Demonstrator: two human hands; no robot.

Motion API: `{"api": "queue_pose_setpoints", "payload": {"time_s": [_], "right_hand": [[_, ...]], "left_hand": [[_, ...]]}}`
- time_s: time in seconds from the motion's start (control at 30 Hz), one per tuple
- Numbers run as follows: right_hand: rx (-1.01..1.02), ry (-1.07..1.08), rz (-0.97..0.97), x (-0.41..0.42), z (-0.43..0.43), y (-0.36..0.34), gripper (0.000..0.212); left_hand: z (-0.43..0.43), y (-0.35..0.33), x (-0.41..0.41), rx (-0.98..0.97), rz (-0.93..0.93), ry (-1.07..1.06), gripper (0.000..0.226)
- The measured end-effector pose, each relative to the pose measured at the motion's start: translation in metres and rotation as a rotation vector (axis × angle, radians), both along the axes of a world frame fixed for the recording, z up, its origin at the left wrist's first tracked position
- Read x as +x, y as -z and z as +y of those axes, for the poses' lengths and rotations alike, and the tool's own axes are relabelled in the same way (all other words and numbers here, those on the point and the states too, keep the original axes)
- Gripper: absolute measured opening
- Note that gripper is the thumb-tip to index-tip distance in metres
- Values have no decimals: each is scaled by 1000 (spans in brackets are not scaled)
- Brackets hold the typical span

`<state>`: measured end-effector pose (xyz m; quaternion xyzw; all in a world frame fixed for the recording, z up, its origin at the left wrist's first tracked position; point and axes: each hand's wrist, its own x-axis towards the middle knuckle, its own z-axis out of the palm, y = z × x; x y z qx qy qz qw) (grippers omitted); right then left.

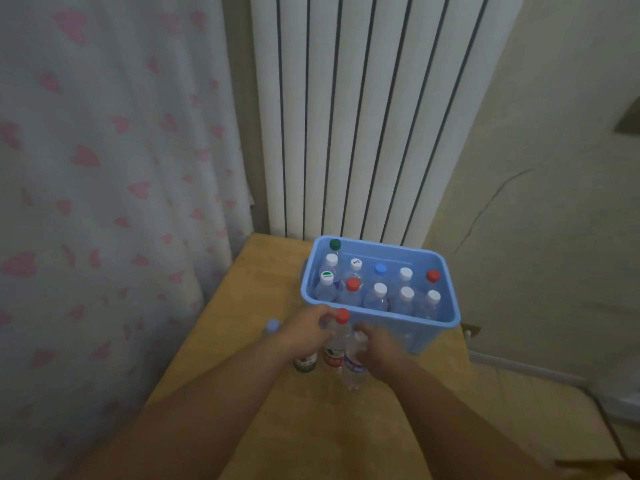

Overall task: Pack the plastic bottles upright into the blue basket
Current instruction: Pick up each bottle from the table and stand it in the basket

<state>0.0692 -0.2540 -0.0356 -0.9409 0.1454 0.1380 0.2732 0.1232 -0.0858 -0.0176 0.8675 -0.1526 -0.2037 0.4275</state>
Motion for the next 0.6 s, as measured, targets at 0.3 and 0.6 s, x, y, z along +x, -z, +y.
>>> {"api": "queue_pose_setpoints", "payload": {"time_s": [0.3,0.6], "right_hand": [[-45,11,-89,-4,-2,-24,29],[64,9,-346,12,-4,-139,33]], "left_hand": [[1,-9,0,12,9,-29,30],[-16,-56,3,-119,174,169,49]]}}
